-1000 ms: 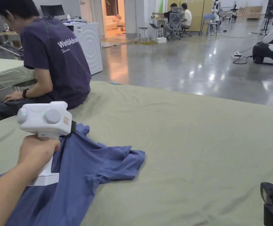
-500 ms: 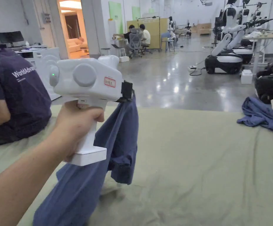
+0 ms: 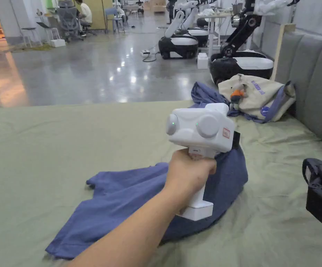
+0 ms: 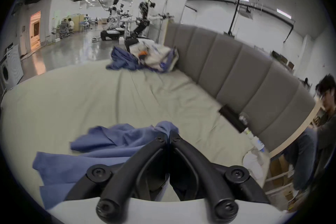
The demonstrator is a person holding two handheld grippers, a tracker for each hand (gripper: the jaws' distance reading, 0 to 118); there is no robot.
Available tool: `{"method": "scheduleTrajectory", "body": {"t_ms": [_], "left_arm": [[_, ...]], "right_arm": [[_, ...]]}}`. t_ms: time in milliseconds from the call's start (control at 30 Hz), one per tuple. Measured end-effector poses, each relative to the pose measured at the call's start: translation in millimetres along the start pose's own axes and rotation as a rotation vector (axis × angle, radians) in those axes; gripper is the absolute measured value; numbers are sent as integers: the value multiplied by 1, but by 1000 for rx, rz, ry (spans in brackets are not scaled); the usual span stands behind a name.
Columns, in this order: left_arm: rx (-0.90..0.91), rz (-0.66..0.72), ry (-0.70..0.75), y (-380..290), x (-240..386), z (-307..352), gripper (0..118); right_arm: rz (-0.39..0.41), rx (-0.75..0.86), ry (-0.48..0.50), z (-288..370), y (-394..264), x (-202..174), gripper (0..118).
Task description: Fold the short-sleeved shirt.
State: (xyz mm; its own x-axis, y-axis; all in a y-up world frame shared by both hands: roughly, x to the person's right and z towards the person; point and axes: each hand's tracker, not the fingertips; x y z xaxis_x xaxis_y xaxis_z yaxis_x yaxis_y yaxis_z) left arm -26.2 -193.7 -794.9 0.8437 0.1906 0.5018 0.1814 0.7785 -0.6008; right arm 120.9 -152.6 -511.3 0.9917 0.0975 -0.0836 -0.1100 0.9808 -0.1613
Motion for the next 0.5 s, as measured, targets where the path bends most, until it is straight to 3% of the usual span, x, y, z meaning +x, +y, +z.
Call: {"method": "scheduleTrajectory", "body": {"t_ms": [167, 267, 300, 333, 367, 400, 500], "left_arm": [[-53, -44, 93, -46, -4, -68, 2], [-35, -153, 133, -64, -3, -61, 5], [-6, -195, 147, -64, -5, -57, 15], [24, -200, 163, -62, -8, -50, 53], [72, -193, 175, -62, -15, -35, 111], [96, -175, 126, -59, -21, -22, 118], [302, -182, 142, -45, -46, 78, 118]], "right_arm": [[-12, -59, -22, -9, -19, 9, 3], [0, -78, -26, -12, -24, 9, 3], [2, -78, -28, -13, -24, 8, 3], [3, -79, -27, -13, -23, 8, 3], [0, -78, -26, -15, -22, 8, 3], [-5, -76, -26, -14, -20, 5, 3], [-5, -38, -21, -14, -10, 2, 3]]}}
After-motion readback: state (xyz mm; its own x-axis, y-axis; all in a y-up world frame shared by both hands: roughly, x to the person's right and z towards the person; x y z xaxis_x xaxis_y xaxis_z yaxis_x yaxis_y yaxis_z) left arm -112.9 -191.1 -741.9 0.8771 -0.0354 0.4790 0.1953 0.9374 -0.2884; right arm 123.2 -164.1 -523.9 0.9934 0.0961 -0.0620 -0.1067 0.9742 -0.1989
